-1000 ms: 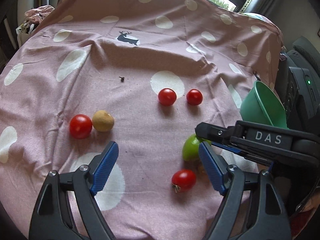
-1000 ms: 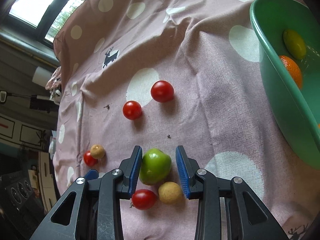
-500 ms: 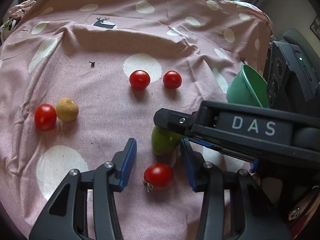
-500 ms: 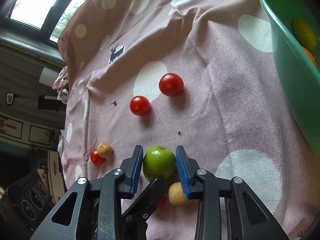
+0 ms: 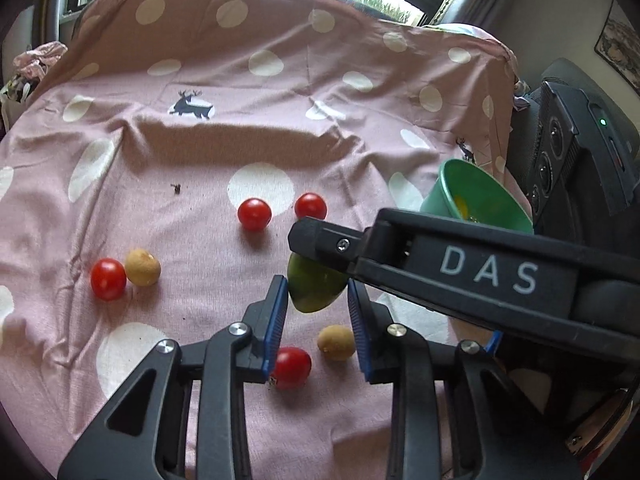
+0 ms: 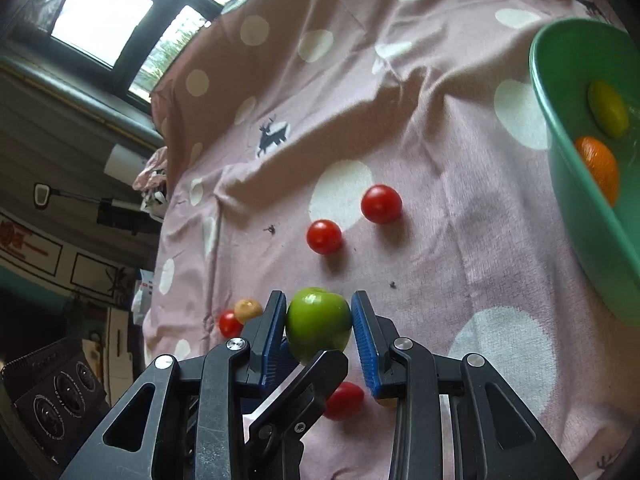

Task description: Organize fruits

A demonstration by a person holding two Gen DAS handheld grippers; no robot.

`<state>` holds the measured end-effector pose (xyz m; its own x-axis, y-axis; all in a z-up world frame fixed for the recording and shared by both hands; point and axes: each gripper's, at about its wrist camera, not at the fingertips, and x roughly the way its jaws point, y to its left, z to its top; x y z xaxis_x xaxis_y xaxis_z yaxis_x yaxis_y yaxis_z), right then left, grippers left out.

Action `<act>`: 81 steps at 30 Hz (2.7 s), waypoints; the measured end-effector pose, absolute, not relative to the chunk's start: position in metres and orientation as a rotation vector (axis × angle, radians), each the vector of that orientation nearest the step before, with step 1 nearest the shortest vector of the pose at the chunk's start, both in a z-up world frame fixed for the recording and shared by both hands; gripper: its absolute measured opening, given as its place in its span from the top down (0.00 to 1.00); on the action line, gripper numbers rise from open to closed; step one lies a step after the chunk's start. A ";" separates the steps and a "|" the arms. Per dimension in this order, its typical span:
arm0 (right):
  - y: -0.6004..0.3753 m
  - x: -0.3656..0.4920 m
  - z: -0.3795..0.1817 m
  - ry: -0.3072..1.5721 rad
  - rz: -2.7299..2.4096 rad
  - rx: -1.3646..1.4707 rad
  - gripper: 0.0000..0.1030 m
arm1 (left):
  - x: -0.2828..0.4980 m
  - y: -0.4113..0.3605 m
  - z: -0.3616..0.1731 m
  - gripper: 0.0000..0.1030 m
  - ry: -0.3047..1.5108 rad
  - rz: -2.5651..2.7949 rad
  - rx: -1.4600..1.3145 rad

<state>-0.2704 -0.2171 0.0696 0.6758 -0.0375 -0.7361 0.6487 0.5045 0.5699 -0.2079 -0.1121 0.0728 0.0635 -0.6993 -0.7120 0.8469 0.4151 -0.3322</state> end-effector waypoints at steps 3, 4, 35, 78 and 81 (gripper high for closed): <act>-0.212 -0.278 0.086 0.675 -0.444 0.936 0.65 | -0.217 -0.108 0.089 0.70 0.884 -1.187 0.194; -0.211 -0.280 0.091 0.660 -0.441 0.927 0.65 | -0.219 -0.106 0.094 0.70 0.868 -1.190 0.188; -0.256 -0.403 0.145 0.360 -0.617 0.917 0.65 | -0.321 -0.179 0.138 0.71 0.686 -1.437 0.289; -0.297 -0.445 0.103 0.489 -0.911 1.044 0.65 | -0.338 -0.243 0.086 0.75 0.968 -1.607 0.328; -0.298 -0.445 0.103 0.503 -0.939 1.035 0.65 | -0.337 -0.243 0.085 0.75 0.971 -1.598 0.328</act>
